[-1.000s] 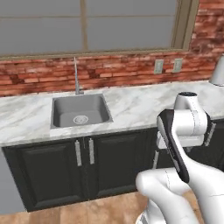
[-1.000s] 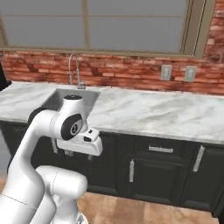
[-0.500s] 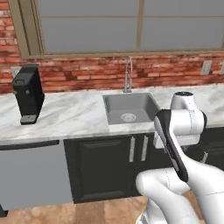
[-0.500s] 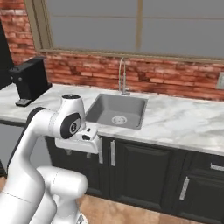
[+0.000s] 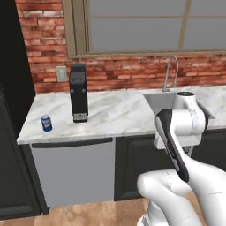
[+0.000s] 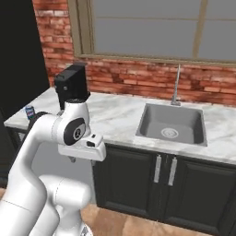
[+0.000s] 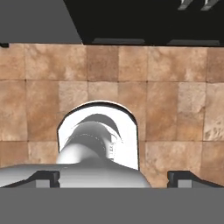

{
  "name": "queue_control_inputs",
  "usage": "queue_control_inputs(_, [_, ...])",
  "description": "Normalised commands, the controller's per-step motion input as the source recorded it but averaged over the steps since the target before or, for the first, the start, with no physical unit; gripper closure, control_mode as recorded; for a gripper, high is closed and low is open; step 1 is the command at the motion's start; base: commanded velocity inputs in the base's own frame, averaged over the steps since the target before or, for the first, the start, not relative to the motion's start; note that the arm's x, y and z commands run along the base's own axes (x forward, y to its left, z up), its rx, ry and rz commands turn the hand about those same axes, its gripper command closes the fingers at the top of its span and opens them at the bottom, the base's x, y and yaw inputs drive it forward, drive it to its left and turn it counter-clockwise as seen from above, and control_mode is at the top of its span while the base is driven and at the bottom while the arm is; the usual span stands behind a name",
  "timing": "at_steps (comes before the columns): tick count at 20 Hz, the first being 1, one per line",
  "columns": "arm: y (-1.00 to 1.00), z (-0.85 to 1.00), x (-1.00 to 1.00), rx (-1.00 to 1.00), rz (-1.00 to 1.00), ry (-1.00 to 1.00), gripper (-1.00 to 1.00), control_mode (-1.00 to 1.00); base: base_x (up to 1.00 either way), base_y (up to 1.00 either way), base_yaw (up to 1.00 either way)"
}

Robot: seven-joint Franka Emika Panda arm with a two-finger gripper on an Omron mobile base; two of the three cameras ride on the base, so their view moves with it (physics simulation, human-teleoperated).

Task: Four empty soda cans are scattered around the kitchen. Gather all the cans and cluster them next to the stove for recycling.

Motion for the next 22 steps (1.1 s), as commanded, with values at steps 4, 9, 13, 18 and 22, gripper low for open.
queue_control_inputs(4, [0.0, 0.0, 0.0, 0.0, 0.0, 0.0, -1.0, 1.0, 0.44, 0.62, 0.0])
queue_control_inputs(9, [0.0, 0.0, 0.0, 0.0, 0.0, 0.0, -1.0, 1.0, 0.5, 0.68, 0.0])
queue_control_inputs(13, [0.0, 0.0, 0.0, 0.0, 0.0, 0.0, -1.0, 1.0, 0.46, 0.69, 0.0])
queue_control_inputs(18, [0.0, 0.0, 0.0, 0.0, 0.0, 0.0, -1.0, 1.0, 0.44, 0.41, 0.0])
queue_control_inputs(22, [0.0, 0.0, 0.0, 0.0, 0.0, 0.0, -1.0, 1.0, 0.36, 0.42, 0.0])
